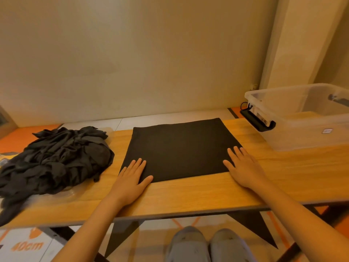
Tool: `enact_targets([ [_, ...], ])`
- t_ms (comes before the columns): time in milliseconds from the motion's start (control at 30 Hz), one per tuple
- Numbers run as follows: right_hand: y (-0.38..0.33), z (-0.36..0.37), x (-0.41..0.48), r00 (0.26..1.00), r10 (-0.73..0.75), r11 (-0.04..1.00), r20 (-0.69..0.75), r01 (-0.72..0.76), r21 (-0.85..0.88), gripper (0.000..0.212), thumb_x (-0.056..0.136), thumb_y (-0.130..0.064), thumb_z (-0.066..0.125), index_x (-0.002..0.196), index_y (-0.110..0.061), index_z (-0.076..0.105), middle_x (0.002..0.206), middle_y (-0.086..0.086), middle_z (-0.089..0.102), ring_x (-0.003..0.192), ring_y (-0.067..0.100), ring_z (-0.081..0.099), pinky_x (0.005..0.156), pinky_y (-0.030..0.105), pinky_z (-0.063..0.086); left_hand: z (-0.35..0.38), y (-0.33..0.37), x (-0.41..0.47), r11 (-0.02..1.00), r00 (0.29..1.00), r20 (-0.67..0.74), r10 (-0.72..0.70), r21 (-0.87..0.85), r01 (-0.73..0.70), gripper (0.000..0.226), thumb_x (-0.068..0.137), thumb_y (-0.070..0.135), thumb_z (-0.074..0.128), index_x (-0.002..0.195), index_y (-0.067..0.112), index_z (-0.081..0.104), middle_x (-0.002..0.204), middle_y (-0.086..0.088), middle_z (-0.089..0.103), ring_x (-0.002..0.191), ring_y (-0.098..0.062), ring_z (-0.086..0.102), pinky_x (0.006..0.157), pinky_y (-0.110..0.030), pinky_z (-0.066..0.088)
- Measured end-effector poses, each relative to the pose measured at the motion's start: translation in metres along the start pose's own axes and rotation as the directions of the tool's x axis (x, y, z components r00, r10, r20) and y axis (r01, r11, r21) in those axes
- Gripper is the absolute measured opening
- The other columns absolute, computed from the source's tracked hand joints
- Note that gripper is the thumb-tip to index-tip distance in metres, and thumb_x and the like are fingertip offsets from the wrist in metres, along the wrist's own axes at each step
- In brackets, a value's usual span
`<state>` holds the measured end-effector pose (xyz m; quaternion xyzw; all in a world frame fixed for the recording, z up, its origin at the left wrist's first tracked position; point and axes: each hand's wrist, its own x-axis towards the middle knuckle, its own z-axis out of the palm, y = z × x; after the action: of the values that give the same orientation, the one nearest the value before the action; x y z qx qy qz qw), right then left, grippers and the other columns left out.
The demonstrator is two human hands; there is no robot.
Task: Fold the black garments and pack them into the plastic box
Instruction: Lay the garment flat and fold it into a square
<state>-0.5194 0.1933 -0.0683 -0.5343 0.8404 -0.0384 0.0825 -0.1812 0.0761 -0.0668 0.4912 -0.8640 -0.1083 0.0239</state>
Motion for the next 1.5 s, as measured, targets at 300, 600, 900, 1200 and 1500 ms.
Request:
enact_targets([
  [300, -0.044, -0.011, -0.017, 0.958, -0.208, 0.976, -0.196, 0.192, -0.100, 0.067, 0.099, -0.052, 0.027, 0.153, -0.021, 0.002, 0.161, -0.001, -0.003, 0.147, 0.016, -0.010, 0.120, 0.040, -0.002, 0.000, 0.010, -0.015, 0.999, 0.997, -0.064, 0.040, 0.030, -0.038, 0.070, 0.097, 0.058, 0.027, 0.152, 0.028, -0.004, 0.160, 0.006, -0.012, 0.146, -0.010, -0.014, 0.119, -0.034, -0.007],
  [600, -0.037, 0.004, -0.054, 0.956, -0.275, 0.958, 0.102, 0.282, -0.054, 0.073, 0.094, -0.064, 0.020, 0.153, -0.027, -0.003, 0.161, -0.004, -0.007, 0.147, 0.013, -0.010, 0.120, 0.039, -0.003, 0.009, -0.002, -0.044, 0.997, 0.998, 0.025, 0.056, 0.059, -0.058, 0.116, 0.052, 0.096, -0.013, 0.150, 0.035, -0.004, 0.157, 0.012, -0.012, 0.146, -0.008, -0.012, 0.119, -0.035, -0.004],
  [900, -0.020, 0.026, -0.110, 0.924, -0.359, 0.926, -0.129, 0.336, -0.173, 0.087, 0.083, -0.070, 0.044, 0.152, -0.032, 0.007, 0.161, -0.005, 0.005, 0.148, 0.013, 0.003, 0.117, 0.033, 0.006, 0.024, -0.014, -0.094, 0.961, 0.953, -0.179, 0.244, 0.178, -0.213, 0.080, 0.084, 0.068, 0.044, 0.148, 0.033, 0.012, 0.156, 0.008, 0.007, 0.147, -0.014, 0.011, 0.116, -0.031, 0.007],
  [1200, 0.006, 0.038, -0.132, 0.789, -0.489, 0.872, -0.372, 0.455, -0.179, 0.080, 0.053, -0.007, 0.091, 0.127, -0.017, 0.062, 0.128, 0.005, 0.062, 0.115, 0.021, 0.061, 0.091, 0.032, 0.044, 0.037, -0.026, -0.125, 0.907, 0.738, -0.533, 0.414, 0.308, -0.286, 0.054, 0.070, 0.002, 0.081, 0.121, 0.013, 0.066, 0.121, -0.006, 0.066, 0.107, -0.023, 0.066, 0.088, -0.035, 0.050],
  [1500, 0.025, 0.024, -0.135, 0.805, -0.434, 0.879, -0.403, 0.476, 0.004, 0.062, 0.077, 0.004, 0.073, 0.133, -0.015, 0.055, 0.135, 0.006, 0.057, 0.122, 0.026, 0.056, 0.099, 0.031, 0.036, 0.028, -0.050, -0.127, 0.929, 0.811, -0.457, 0.364, 0.244, -0.279, 0.066, 0.067, -0.009, 0.080, 0.127, 0.010, 0.060, 0.125, -0.011, 0.063, 0.109, -0.028, 0.064, 0.092, -0.036, 0.046],
])
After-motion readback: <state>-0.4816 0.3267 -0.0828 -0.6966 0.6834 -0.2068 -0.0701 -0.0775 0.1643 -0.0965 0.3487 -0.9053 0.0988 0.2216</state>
